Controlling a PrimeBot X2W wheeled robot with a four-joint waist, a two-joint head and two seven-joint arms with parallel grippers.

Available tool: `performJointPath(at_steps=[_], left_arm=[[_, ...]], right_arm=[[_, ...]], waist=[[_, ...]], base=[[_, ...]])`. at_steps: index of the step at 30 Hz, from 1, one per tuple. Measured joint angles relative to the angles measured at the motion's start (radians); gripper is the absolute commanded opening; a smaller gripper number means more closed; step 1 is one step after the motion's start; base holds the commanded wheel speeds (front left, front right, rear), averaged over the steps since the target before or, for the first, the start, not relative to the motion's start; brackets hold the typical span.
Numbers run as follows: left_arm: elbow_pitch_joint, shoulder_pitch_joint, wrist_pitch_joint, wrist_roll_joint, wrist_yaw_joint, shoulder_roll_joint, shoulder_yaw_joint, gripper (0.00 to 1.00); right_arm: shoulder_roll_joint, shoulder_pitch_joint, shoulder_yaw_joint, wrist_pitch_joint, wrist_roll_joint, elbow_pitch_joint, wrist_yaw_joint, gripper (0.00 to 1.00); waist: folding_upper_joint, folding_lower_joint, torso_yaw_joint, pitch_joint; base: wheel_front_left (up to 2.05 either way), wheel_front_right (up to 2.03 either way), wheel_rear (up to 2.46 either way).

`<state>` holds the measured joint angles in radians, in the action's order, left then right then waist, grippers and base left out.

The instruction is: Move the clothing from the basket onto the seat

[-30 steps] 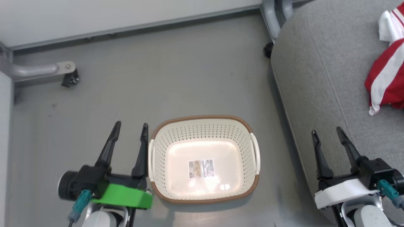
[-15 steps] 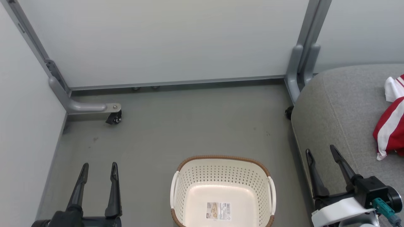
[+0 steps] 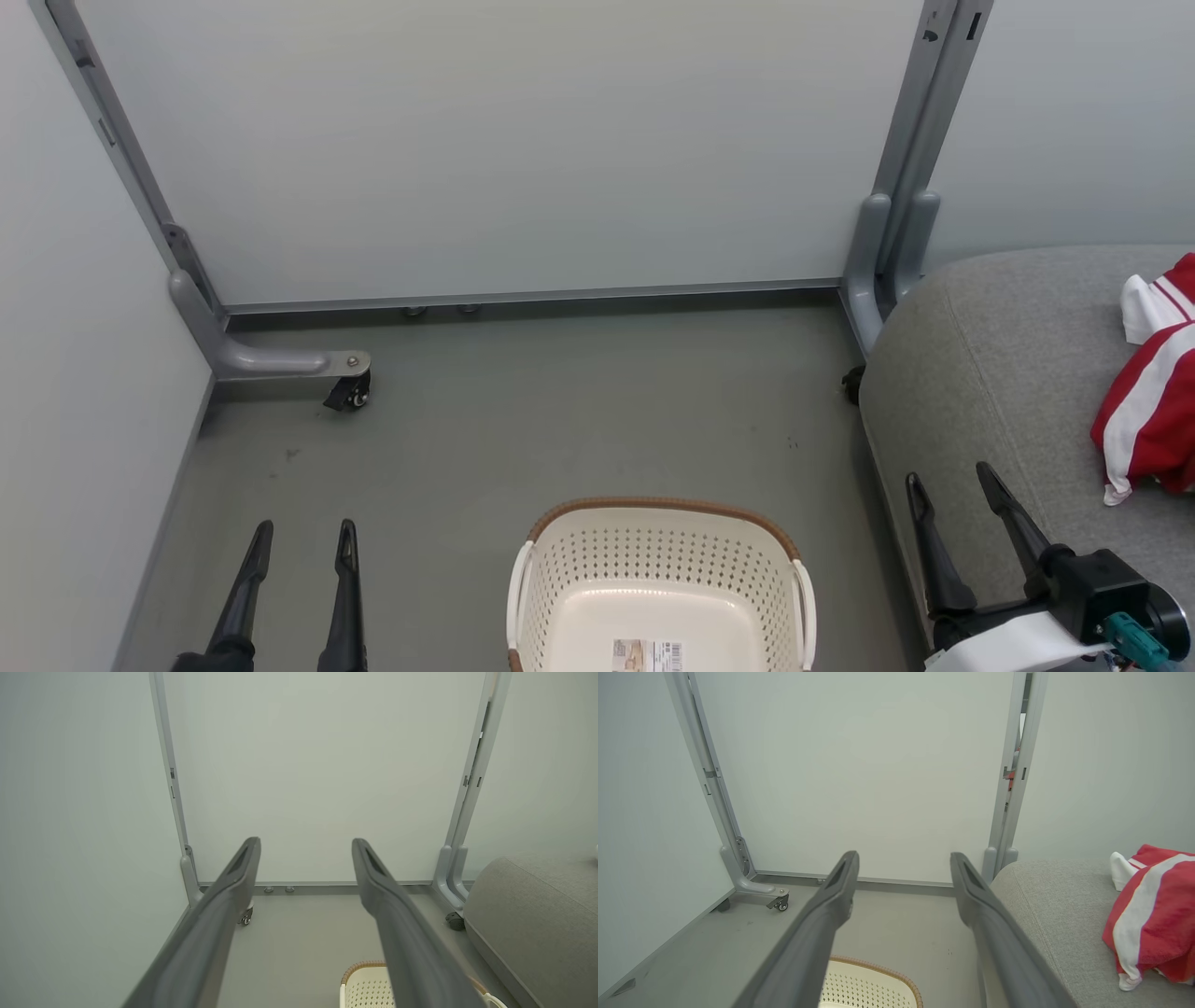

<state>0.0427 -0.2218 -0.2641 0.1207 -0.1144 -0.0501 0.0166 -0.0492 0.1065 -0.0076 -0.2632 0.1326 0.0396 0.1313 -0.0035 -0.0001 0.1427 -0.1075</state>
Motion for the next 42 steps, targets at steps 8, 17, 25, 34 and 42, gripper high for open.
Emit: performJointPath(at_steps=[8,17,25,34,42], left_arm=[[-0.018,-0.003,0.000,-0.016,-0.008,0.000,0.022,0.00],[-0.066,-0.005,0.017,0.076,-0.007,0.002,0.025,0.00],[-0.092,0.019,0.046,0.246,-0.007,-0.006,0.022,0.00],[-0.122,0.056,0.078,0.409,-0.008,-0.013,0.017,0.00],[-0.145,0.089,0.105,0.546,-0.009,-0.021,0.012,0.00]], right_arm=[[0.000,0.006,0.000,0.000,0.002,0.004,0.000,0.00],[0.011,0.013,-0.005,0.027,0.084,0.060,0.000,0.00],[0.010,0.000,-0.014,0.063,0.239,0.073,0.000,0.00],[0.010,-0.024,-0.025,0.104,0.393,0.089,0.000,0.00],[0.010,-0.045,-0.035,0.133,0.521,0.102,0.000,0.00]], waist=[[0.0000,0.0000,-0.004,-0.010],[0.0000,0.0000,-0.010,-0.006],[0.0000,0.0000,-0.019,0.001],[0.0000,0.0000,-0.028,0.010],[0.0000,0.0000,-0.037,0.018]], base=[[0.00,0.00,0.00],[0.00,0.00,0.00],[0.00,0.00,0.00],[0.00,0.00,0.00],[0.00,0.00,0.00]])
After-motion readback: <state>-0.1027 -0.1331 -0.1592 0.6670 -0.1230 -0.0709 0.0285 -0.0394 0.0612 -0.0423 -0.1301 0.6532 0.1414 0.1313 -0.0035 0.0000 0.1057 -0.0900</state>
